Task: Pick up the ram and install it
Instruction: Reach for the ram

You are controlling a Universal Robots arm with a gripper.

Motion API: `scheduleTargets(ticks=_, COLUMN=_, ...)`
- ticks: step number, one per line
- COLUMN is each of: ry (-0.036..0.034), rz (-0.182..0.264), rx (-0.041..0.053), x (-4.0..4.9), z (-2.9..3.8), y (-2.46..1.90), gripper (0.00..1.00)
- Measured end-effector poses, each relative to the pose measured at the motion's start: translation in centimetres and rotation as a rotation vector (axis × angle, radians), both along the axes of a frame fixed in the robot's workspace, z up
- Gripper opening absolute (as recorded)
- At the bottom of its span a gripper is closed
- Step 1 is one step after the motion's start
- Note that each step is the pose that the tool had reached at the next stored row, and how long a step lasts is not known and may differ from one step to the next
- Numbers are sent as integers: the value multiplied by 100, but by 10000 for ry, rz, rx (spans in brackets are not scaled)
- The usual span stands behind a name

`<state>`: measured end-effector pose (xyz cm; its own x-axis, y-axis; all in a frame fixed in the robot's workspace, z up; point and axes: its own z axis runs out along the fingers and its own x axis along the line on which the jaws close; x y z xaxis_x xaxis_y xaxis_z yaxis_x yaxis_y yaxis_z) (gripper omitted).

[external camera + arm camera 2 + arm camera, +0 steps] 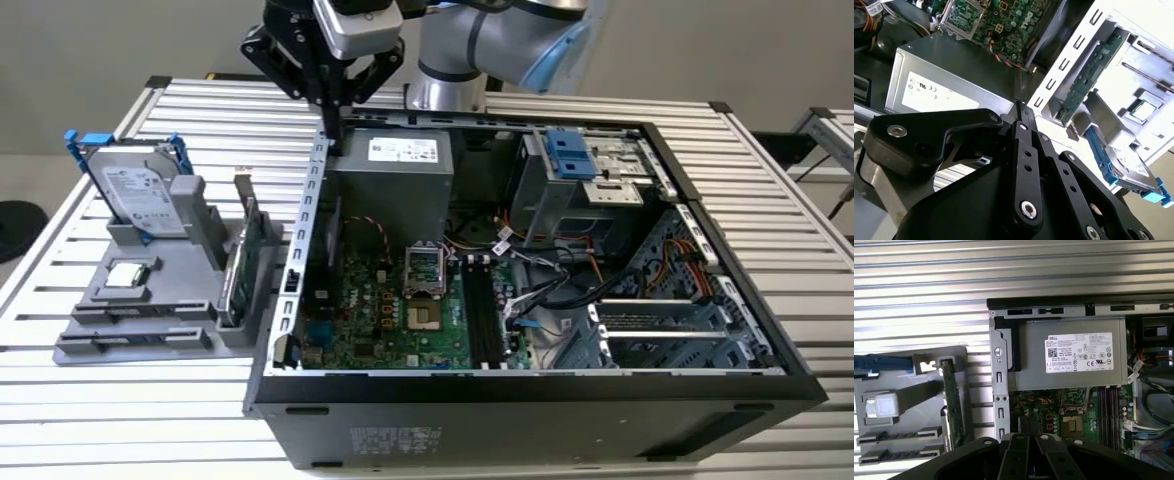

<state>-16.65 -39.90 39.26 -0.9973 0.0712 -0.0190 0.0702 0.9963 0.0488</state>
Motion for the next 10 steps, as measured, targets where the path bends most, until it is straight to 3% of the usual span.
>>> scheduleTargets(ticks=10, ry=0, rz=0, rx=0, x=-34, z=0, y=0, gripper=0)
